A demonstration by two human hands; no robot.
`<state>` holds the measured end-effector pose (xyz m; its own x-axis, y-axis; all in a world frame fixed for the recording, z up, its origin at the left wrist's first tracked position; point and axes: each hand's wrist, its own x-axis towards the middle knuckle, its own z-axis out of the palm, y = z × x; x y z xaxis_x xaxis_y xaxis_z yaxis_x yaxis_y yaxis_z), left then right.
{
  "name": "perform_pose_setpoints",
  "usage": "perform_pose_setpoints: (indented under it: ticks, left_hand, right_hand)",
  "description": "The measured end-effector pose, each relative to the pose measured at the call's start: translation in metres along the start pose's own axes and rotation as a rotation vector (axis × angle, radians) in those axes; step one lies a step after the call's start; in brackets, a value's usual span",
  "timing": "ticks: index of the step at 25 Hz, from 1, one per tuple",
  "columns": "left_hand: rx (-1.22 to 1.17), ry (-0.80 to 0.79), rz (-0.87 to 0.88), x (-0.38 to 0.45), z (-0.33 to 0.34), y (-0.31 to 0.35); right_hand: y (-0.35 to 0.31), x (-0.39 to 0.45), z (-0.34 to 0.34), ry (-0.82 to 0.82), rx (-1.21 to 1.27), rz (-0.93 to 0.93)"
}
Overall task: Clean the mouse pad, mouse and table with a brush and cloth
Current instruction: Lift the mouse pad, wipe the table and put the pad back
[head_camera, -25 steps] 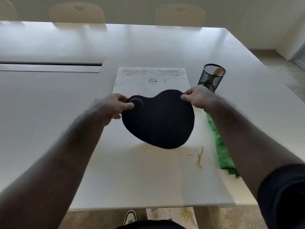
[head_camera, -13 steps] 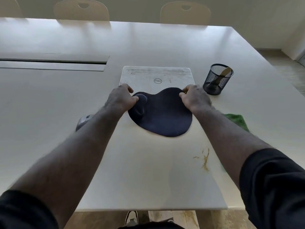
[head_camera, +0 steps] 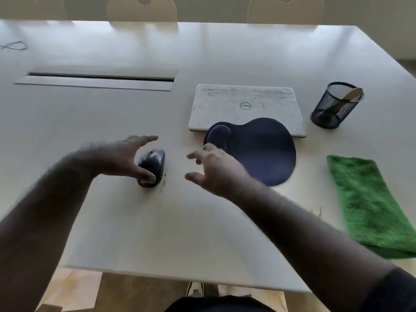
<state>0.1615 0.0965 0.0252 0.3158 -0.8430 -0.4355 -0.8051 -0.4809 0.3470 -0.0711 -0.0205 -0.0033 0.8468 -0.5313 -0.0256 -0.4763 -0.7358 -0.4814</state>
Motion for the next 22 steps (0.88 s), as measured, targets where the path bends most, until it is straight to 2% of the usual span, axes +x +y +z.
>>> perform_pose_setpoints:
  ticks: [3, 6, 13, 18, 22]
  left_hand:
    - [0.108, 0.002, 0.048, 0.0, 0.015, -0.011]
    - [0.182, 0.051, 0.091, 0.006, 0.023, -0.015]
    - [0.181, 0.091, 0.152, 0.013, 0.019, -0.028]
    - [0.058, 0.084, 0.137, 0.032, -0.003, -0.04]
    - [0.012, 0.11, 0.159, 0.053, -0.015, -0.051]
  right_hand:
    - [-0.025, 0.015, 0.027, -0.074, -0.095, -0.001]
    - [-0.038, 0.025, 0.042, -0.063, -0.118, 0.014]
    - [-0.044, 0.025, 0.042, -0.038, -0.105, 0.033]
    - [-0.027, 0.006, 0.006, 0.05, -0.061, 0.093]
    - [0.016, -0.035, -0.032, 0.245, -0.061, 0.195]
